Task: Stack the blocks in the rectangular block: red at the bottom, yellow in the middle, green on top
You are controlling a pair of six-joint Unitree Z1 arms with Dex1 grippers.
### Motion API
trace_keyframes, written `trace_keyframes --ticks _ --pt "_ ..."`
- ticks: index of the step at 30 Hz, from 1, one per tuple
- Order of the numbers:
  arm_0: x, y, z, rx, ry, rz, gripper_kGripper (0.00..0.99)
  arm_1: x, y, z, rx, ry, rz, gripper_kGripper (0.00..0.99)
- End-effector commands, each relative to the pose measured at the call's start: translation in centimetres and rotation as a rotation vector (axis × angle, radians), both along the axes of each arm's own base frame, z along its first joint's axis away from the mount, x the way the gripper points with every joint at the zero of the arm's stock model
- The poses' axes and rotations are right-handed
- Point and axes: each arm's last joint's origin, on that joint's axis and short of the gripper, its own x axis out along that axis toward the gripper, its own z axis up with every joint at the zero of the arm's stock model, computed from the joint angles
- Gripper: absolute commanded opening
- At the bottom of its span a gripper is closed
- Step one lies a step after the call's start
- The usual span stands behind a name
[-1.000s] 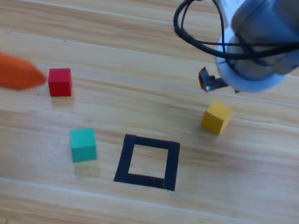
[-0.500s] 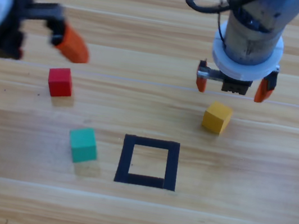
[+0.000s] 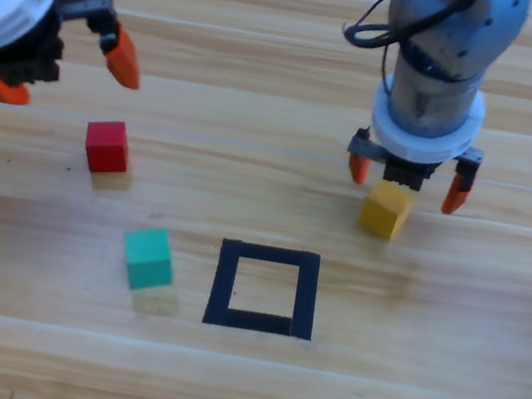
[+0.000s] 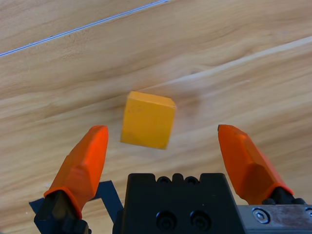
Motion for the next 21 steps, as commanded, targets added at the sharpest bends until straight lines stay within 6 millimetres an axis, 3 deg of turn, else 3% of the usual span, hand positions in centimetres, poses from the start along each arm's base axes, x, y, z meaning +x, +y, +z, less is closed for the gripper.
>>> trace_keyframes --ticks 1,6,16,19,21 --pt "7.5 -1.5 -5.1 0.15 0.202 0.048 0.959 2.4 0.0 -4.8 -0.026 0.067 -0.033 0.989" --pt "10.2 -0.6 -7.9 0.153 0.292 0.026 0.959 3.0 0.1 -6.1 -0.024 0.09 -0.032 0.976" --pt "14.4 0.4 -12.1 0.141 0.385 0.066 0.96 3.5 -0.2 -7.5 -0.013 0.135 -0.034 0.81" --pt "15.3 0.2 -13.5 0.152 0.407 0.071 0.96 3.4 -0.5 -7.2 -0.008 0.149 -0.003 0.693" --pt "15.9 -0.1 -14.3 0.158 0.415 0.068 0.96 3.3 -0.6 -6.7 -0.007 0.149 0.027 0.555"
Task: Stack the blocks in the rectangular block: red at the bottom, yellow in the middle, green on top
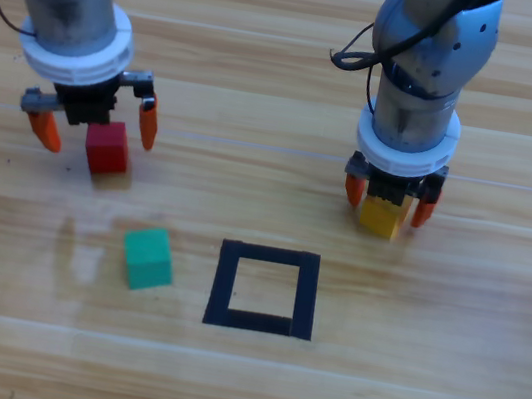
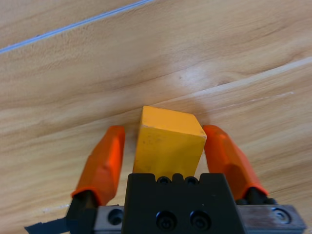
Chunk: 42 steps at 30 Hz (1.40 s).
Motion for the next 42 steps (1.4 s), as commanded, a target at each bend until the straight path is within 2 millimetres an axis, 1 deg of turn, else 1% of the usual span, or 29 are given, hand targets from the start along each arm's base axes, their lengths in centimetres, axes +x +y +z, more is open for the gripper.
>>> trace_keyframes --ticks 1,2,3,4,6,8,11,15,17,18,21,25,28,31,35,40,42 --pt "2.2 0.1 -4.1 0.031 0.082 0.012 0.959 0.7 -1.2 -2.6 -0.026 0.067 0.049 0.5" --pt "2.4 0.0 -4.3 0.032 0.08 0.012 0.959 0.6 -1.5 -2.1 -0.014 0.061 0.065 0.437" --pt "2.7 -0.1 -4.6 0.033 0.081 0.009 0.959 0.2 -1.6 -1.6 0.013 0.05 0.088 0.334" --pt "2.8 -0.1 -4.7 0.032 0.08 0.008 0.959 -0.4 -2.0 -1.0 0.046 0.028 0.111 0.261" --pt "2.9 -0.2 -4.8 0.031 0.07 0.008 0.959 -1.7 -3.1 0.2 0.122 -0.024 0.178 0.163" --pt "3.1 -0.1 -4.8 0.027 0.06 0.008 0.943 -3.0 -4.0 1.9 0.17 -0.078 0.238 0.158" --pt "3.3 0.2 -4.8 0.023 0.051 0.013 0.943 -4.3 -4.9 4.7 0.202 -0.1 0.271 0.158" --pt "3.8 0.9 -4.6 0.016 0.036 0.019 0.933 -7.0 -5.8 8.9 0.163 -0.148 0.341 0.158" --pt "4.0 1.2 -4.6 0.013 0.031 0.02 0.933 -8.7 -6.0 9.8 0.134 -0.165 0.409 0.16" --pt "4.1 1.4 -4.7 0.013 0.03 0.022 0.933 -9.4 -6.2 10.0 0.129 -0.161 0.423 0.16" --pt "4.3 1.7 -4.9 0.014 0.03 0.025 0.934 -10.2 -6.6 9.6 0.136 -0.128 0.434 0.16" --pt "4.4 1.8 -5.3 0.013 0.027 0.023 0.933 -10.1 -6.5 8.7 0.114 -0.105 0.462 0.16" --pt "4.5 1.7 -5.6 0.01 0.032 0.023 0.933 -10.2 -6.5 8.3 0.102 -0.098 0.473 0.16" --pt "4.6 1.7 -5.9 0.01 0.032 0.023 0.904 -10.2 -6.5 8.3 0.1 -0.098 0.48 0.16" --pt "4.8 1.5 -6.8 0.015 0.046 0.026 0.887 -10.2 -6.4 8.1 0.101 -0.09 0.483 0.161" --pt "4.9 1.4 -7.4 0.021 0.055 0.028 0.874 -10.1 -6.3 7.8 0.102 -0.082 0.484 0.16" --pt "4.9 1.3 -7.7 0.022 0.058 0.028 0.853 -10.1 -6.3 7.8 0.101 -0.081 0.484 0.161"
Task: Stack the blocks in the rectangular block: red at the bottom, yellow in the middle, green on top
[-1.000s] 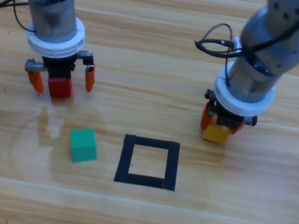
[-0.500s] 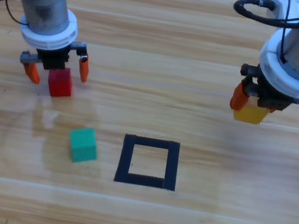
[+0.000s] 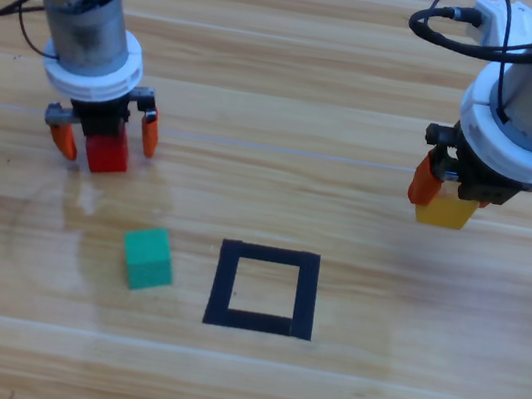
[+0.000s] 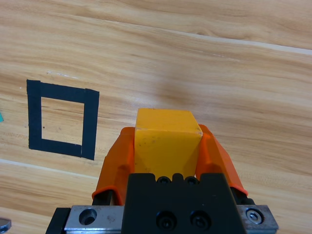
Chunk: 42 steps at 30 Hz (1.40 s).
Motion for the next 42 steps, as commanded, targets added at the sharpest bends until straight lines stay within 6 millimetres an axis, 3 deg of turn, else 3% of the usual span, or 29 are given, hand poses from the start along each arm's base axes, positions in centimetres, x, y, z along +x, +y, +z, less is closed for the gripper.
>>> trace_keyframes --ticks 1,3,6,12,14,17,21,25,28,34,42 --pt "0.6 0.3 -2.7 0.012 0.048 0.01 0.848 -0.7 0.6 -1.7 -0.033 0.051 0.038 0.161" --pt "0.6 0.3 -2.8 0.012 0.048 0.01 0.844 -0.7 0.6 -1.7 -0.034 0.05 0.039 0.161" --pt "0.7 0.3 -2.8 0.011 0.049 0.005 0.719 -0.6 0.7 -1.9 -0.037 0.056 0.042 0.161" --pt "0.5 0.4 -2.1 0.01 0.042 -0.006 0.311 -0.6 0.7 -2.0 -0.035 0.06 0.043 0.161" --pt "0.5 0.3 -1.6 0.008 0.03 -0.015 0.229 -0.6 0.8 -2.0 -0.035 0.06 0.043 0.161" --pt "0.5 -1.1 0.0 0.0 0.0 -0.067 0.224 -0.6 0.7 -1.9 -0.032 0.058 0.042 0.161" --pt "0.3 -5.0 3.8 -0.009 -0.042 -0.209 0.224 -0.7 0.7 -1.8 -0.031 0.057 0.042 0.161" --pt "-1.8 -8.6 6.3 -0.052 -0.073 -0.375 0.224 -0.9 0.5 -1.7 -0.03 0.058 0.042 0.161" --pt "-4.4 -12.1 7.7 -0.077 -0.098 -0.495 0.224 -1.0 0.4 -1.6 -0.03 0.057 0.044 0.161" --pt "-9.6 -16.4 8.7 -0.098 -0.095 -0.596 0.224 -0.9 0.4 -1.7 -0.036 0.058 0.049 0.163" --pt "-13.1 -18.6 7.7 -0.061 -0.056 -0.453 0.225 -1.0 0.4 -1.6 -0.035 0.057 0.055 0.163"
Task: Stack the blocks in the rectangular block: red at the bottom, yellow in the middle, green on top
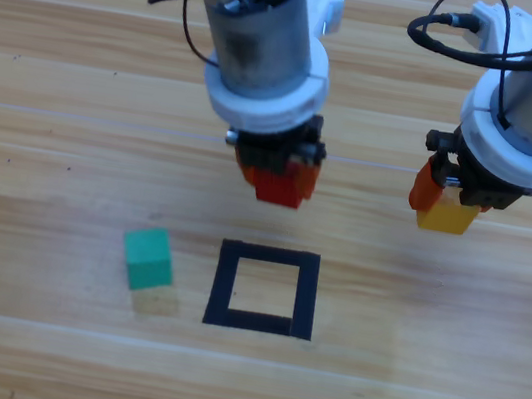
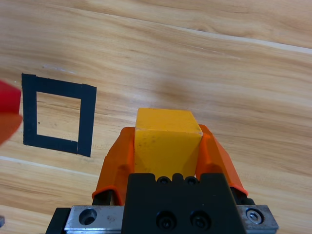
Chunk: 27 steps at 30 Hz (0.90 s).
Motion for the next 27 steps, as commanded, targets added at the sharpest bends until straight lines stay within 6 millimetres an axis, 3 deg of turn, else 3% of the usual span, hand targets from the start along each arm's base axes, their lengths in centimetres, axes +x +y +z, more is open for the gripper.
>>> trace_keyframes --ticks 1,5,10,27 --pt "-3.2 -1.8 -1.3 0.049 0.036 0.074 0.225 -0.9 0.4 -1.3 -0.025 0.049 0.035 0.161" --pt "-5.1 -2.1 -2.1 0.072 0.057 0.216 0.225 -0.9 0.5 -1.4 -0.026 0.05 0.037 0.163" --pt "-6.0 -2.4 -3.4 0.1 0.078 0.291 0.225 -0.8 0.5 -1.6 -0.031 0.052 0.036 0.163" --pt "-6.1 -4.0 -7.0 0.182 0.062 0.223 0.225 -0.7 0.6 -1.8 -0.032 0.06 0.037 0.163"
